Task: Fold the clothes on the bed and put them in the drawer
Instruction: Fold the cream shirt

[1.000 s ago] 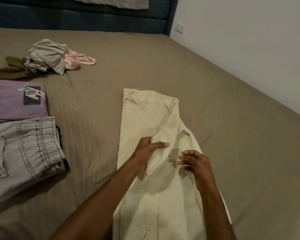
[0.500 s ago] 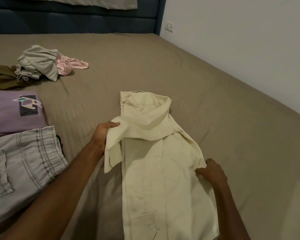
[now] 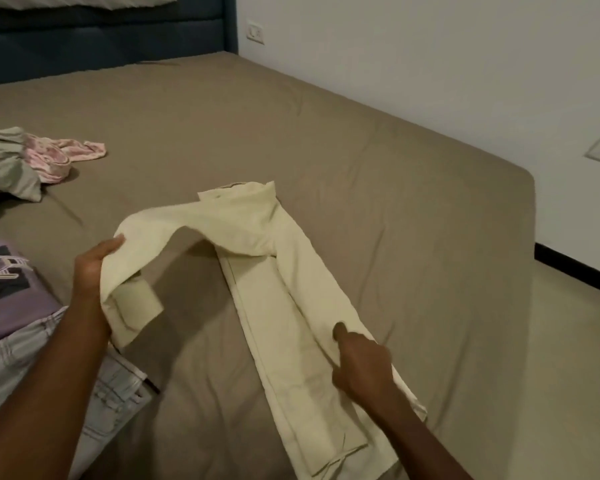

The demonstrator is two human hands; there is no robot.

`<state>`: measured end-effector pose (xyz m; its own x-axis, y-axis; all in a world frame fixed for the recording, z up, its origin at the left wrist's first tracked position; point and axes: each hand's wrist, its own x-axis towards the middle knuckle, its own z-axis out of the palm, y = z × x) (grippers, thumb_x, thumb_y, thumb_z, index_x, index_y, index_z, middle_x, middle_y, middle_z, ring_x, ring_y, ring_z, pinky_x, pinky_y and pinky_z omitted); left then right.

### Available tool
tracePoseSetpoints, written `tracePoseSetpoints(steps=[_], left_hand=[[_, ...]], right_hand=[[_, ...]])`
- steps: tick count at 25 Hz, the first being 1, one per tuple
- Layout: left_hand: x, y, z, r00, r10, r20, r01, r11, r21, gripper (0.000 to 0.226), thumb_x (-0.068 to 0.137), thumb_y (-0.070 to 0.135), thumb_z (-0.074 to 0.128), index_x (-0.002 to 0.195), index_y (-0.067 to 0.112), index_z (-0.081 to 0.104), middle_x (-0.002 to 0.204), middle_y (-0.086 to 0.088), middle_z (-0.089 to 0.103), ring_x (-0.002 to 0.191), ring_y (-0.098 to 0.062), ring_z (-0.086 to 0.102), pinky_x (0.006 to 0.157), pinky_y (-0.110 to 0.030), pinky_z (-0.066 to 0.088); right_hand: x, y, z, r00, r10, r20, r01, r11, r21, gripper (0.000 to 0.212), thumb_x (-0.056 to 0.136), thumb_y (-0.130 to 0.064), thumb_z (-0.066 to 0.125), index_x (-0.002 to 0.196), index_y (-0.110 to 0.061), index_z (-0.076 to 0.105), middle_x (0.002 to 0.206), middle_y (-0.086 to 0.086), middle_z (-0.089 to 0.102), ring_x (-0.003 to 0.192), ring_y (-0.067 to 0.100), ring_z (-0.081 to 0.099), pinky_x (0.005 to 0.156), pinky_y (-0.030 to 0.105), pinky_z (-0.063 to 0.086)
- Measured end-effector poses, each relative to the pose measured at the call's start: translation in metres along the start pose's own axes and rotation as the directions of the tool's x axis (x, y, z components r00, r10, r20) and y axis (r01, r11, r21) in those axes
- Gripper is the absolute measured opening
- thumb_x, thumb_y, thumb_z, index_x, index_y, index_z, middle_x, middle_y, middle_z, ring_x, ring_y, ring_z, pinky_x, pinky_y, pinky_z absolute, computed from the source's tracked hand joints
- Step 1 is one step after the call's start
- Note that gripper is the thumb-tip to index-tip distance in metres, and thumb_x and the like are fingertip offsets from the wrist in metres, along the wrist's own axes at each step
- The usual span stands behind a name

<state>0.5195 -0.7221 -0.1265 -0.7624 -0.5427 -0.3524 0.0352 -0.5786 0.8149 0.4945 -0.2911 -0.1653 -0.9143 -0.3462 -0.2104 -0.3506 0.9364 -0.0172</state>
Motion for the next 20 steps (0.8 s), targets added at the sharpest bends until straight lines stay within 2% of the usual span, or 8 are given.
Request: tracePoseSetpoints(steps=[3, 7, 11, 13, 15, 17, 19, 20], left_hand=[[-0.014, -0.003, -0.033, 0.993, -0.048, -0.106, 0.066, 0.982, 0.175, 0.025, 0.104, 0.013, 0.050, 0.114, -0.008, 0.059, 0.062, -0.002, 0.073, 0.050, -0.011, 0.068, 0.049, -0.019, 0.056], [-0.006, 0.002, -0.050, 0.973, -0.188, -0.133, 0.217, 0.942, 0.256, 0.039, 0.099, 0.027, 0.058, 0.122, -0.004, 0.062, 0.090, -0.012, 0.072, 0.072, -0.023, 0.070, 0.080, -0.033, 0.055], [-0.020, -0.013, -0.033, 0.985, -0.119, -0.128, 0.173, 0.764, 0.622, 0.048, 0.086, 0.028, 0.078, 0.118, -0.005, 0.064, 0.092, -0.017, 0.070, 0.074, -0.030, 0.066, 0.068, -0.034, 0.052], [-0.032, -0.005, -0.026, 0.993, -0.050, -0.105, 0.104, 0.788, 0.607, 0.045, 0.082, 0.027, 0.082, 0.111, -0.004, 0.067, 0.083, -0.016, 0.073, 0.065, -0.028, 0.067, 0.060, -0.032, 0.053], [-0.041, 0.010, -0.015, 0.999, 0.032, -0.013, -0.017, 0.784, 0.621, 0.029, 0.086, 0.025, 0.078, 0.108, 0.008, 0.071, 0.097, -0.016, 0.074, 0.076, -0.027, 0.068, 0.065, -0.034, 0.052], [-0.056, 0.025, -0.001, 0.988, 0.080, 0.134, -0.155, 0.619, 0.770, 0.027, 0.086, 0.023, 0.080, 0.109, 0.018, 0.067, 0.106, -0.010, 0.072, 0.092, -0.029, 0.066, 0.068, -0.035, 0.051], [-0.078, 0.029, 0.014, 0.946, 0.138, 0.293, -0.321, 0.274, 0.907, 0.047, 0.081, 0.021, 0.086, 0.119, 0.018, 0.059, 0.107, -0.004, 0.066, 0.096, -0.027, 0.064, 0.070, -0.035, 0.049], [-0.092, 0.020, 0.025, 0.921, 0.158, 0.357, -0.381, 0.157, 0.911, 0.055, 0.078, 0.020, 0.087, 0.122, 0.017, 0.055, 0.107, -0.002, 0.064, 0.096, -0.025, 0.063, 0.072, -0.034, 0.047]], right_hand=[[-0.018, -0.014, 0.024, 0.998, 0.006, 0.065, 0.001, 0.995, -0.100, 0.075, 0.080, -0.023, 0.063, 0.148, -0.016, 0.032, 0.111, 0.000, 0.061, 0.094, 0.026, 0.066, 0.068, 0.033, 0.036], [-0.049, 0.004, 0.036, 0.995, 0.024, 0.097, -0.007, 0.985, -0.174, 0.062, 0.072, -0.025, 0.062, 0.131, -0.015, 0.046, 0.106, 0.000, 0.061, 0.083, 0.023, 0.061, 0.055, 0.028, 0.028], [-0.070, 0.027, 0.040, 0.974, -0.091, 0.208, 0.129, 0.976, -0.176, 0.056, 0.078, -0.026, 0.058, 0.131, -0.016, 0.044, 0.116, 0.001, 0.055, 0.093, 0.024, 0.060, 0.065, 0.034, 0.036], [-0.073, 0.038, 0.034, 0.954, -0.123, 0.275, 0.135, 0.990, -0.027, 0.054, 0.075, -0.038, 0.061, 0.124, -0.022, 0.044, 0.109, -0.006, 0.054, 0.085, 0.018, 0.054, 0.064, 0.034, 0.038], [-0.070, 0.048, 0.023, 0.939, -0.084, 0.334, 0.044, 0.991, 0.125, 0.044, 0.071, -0.049, 0.065, 0.108, -0.031, 0.049, 0.098, -0.014, 0.058, 0.085, 0.013, 0.055, 0.069, 0.033, 0.043], [-0.063, 0.051, 0.013, 0.942, -0.012, 0.337, -0.047, 0.985, 0.166, 0.032, 0.074, -0.046, 0.064, 0.101, -0.033, 0.053, 0.094, -0.012, 0.064, 0.088, 0.010, 0.061, 0.075, 0.031, 0.048], [-0.058, 0.041, 0.008, 0.977, 0.027, 0.209, -0.078, 0.967, 0.242, 0.025, 0.078, -0.042, 0.065, 0.101, -0.034, 0.057, 0.090, -0.009, 0.068, 0.085, 0.009, 0.065, 0.076, 0.032, 0.053], [-0.057, 0.033, 0.005, 0.989, 0.025, 0.147, -0.084, 0.910, 0.407, 0.028, 0.077, -0.041, 0.069, 0.102, -0.035, 0.059, 0.088, -0.007, 0.070, 0.081, 0.010, 0.067, 0.077, 0.035, 0.057]])
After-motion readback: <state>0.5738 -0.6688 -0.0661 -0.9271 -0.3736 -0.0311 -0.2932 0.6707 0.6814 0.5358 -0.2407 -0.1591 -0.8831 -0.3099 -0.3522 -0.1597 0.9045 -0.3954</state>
